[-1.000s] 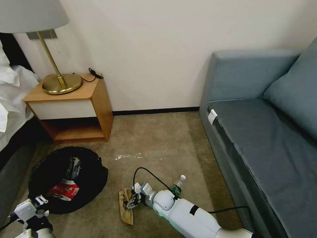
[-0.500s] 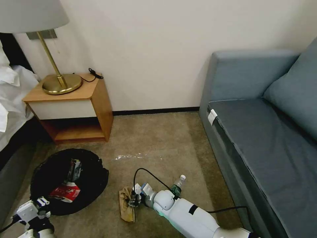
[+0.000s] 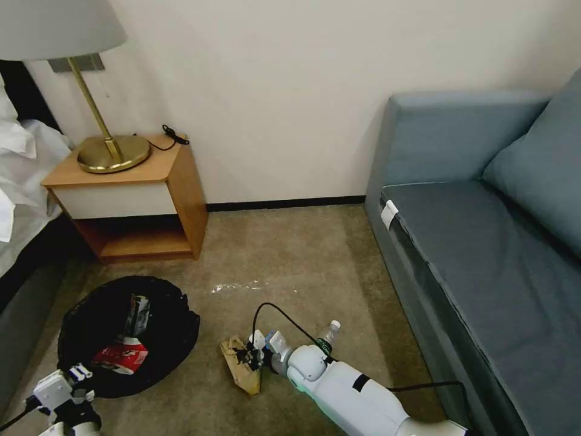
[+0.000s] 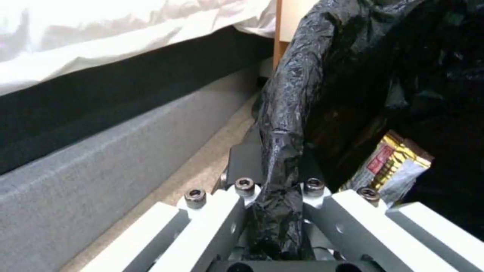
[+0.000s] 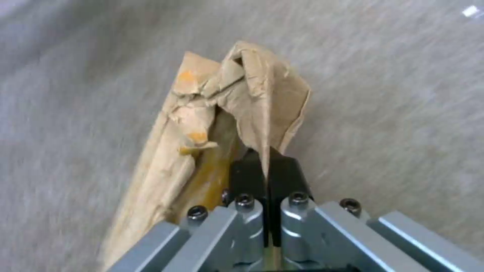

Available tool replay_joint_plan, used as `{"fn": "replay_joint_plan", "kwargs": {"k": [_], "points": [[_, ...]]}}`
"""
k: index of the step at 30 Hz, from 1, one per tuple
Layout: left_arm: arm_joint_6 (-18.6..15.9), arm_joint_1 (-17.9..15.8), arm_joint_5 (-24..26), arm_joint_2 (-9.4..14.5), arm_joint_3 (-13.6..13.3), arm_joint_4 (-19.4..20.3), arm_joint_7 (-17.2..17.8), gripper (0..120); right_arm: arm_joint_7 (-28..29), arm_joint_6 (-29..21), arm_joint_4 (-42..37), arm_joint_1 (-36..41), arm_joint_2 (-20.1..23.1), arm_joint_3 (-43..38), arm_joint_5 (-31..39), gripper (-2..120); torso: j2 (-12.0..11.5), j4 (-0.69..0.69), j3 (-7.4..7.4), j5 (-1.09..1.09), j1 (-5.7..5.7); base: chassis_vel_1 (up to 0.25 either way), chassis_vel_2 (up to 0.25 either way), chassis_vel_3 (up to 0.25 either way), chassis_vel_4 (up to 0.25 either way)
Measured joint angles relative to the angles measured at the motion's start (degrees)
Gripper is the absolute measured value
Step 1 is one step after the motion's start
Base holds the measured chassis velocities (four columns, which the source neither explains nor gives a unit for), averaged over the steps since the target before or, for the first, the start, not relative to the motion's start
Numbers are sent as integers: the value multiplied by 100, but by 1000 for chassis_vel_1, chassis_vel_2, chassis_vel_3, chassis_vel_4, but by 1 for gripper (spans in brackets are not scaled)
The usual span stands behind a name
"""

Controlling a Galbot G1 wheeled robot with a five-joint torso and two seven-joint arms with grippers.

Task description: Pick up the trash bin, then pick up the garbage on the floor and place it into the trash bin.

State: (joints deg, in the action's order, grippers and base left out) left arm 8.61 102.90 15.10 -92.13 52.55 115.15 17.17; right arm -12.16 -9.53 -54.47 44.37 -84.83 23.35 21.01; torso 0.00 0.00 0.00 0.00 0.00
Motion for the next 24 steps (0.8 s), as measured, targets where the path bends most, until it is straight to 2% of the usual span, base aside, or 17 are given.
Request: {"fn": "replay_joint_plan", "kwargs": {"k": [15, 18, 24], "points": [[90, 33, -54, 0, -38, -81, -4, 3, 43, 238, -936, 19, 152, -946, 583, 0, 0, 0, 0, 0, 0, 0, 0, 0, 0], [97, 36, -75, 0, -45, -81, -4, 3, 78, 292, -1126, -27, 140, -1001, 668, 0, 0, 0, 0, 0, 0, 0, 0, 0, 0], [107, 41, -97, 0, -71, -81, -4, 3, 117, 392, -1902, -168, 83, -964, 1264, 0, 0, 0, 0, 0, 0, 0, 0, 0, 0]]}}
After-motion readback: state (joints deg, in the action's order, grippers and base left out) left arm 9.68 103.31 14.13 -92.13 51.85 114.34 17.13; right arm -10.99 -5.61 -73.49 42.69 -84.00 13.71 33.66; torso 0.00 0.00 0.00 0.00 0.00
